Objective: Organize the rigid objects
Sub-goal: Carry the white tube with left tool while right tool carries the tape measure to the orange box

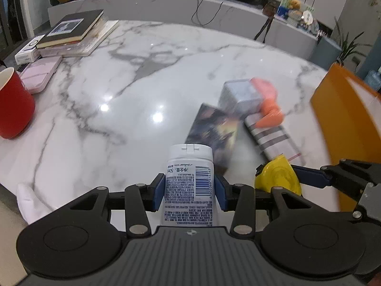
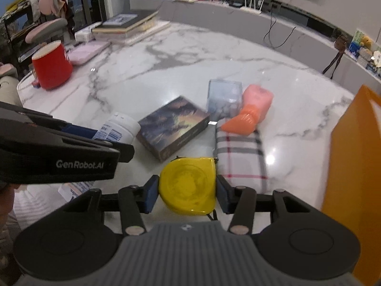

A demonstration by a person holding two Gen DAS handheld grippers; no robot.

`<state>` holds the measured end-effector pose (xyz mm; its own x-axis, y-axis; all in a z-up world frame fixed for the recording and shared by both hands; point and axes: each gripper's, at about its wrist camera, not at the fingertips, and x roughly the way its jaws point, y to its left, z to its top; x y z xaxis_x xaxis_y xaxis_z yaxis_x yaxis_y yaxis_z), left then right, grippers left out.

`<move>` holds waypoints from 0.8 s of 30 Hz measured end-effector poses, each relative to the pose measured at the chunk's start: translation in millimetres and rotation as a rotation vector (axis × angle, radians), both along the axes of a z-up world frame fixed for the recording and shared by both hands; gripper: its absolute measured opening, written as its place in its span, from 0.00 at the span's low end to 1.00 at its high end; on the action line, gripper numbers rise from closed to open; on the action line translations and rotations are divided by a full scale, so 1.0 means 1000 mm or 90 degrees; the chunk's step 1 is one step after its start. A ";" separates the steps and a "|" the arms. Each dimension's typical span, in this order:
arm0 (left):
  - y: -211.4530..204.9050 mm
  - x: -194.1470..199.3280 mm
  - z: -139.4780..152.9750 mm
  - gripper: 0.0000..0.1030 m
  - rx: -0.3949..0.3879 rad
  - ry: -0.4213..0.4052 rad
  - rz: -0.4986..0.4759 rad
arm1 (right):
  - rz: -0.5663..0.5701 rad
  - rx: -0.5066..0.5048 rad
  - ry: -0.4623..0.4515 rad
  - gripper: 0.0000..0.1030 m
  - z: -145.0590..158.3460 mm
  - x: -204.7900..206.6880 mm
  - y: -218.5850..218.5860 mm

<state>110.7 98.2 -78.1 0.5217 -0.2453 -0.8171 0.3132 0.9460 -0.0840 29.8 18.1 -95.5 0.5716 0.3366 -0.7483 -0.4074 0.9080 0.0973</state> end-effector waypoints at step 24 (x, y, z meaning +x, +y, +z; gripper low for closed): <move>-0.120 -0.048 0.100 0.48 -0.117 -0.039 -0.204 | -0.182 0.024 -0.146 0.49 0.089 -0.058 -0.171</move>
<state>62.6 -21.6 22.4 0.4412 -0.5441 -0.7137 0.6004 0.7700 -0.2159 -27.7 -152.6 -6.2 0.7983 0.1640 -0.5795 -0.1534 0.9858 0.0677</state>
